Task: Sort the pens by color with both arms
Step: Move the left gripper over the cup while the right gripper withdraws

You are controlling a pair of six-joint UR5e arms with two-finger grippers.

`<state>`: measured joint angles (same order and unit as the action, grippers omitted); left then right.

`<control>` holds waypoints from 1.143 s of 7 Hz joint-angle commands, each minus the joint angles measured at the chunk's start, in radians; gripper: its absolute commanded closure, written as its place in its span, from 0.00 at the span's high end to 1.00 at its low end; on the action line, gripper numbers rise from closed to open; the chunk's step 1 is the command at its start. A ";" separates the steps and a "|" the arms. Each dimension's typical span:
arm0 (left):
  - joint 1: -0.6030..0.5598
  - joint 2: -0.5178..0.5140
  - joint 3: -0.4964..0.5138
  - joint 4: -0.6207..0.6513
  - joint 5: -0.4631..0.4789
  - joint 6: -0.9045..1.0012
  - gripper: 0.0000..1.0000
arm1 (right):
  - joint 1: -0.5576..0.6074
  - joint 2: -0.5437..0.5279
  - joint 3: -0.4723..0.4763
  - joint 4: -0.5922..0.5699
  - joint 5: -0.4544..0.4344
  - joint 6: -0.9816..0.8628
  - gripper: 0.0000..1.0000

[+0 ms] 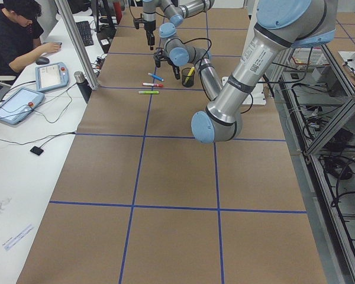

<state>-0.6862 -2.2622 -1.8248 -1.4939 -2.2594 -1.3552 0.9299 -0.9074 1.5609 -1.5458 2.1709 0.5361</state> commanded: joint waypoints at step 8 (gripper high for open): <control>0.157 -0.310 0.301 0.149 0.047 -0.206 0.53 | 0.139 -0.189 0.136 -0.056 0.061 -0.157 0.98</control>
<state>-0.5503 -2.5525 -1.5566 -1.3440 -2.2141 -1.5584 1.0556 -1.0864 1.6853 -1.5876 2.2325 0.3802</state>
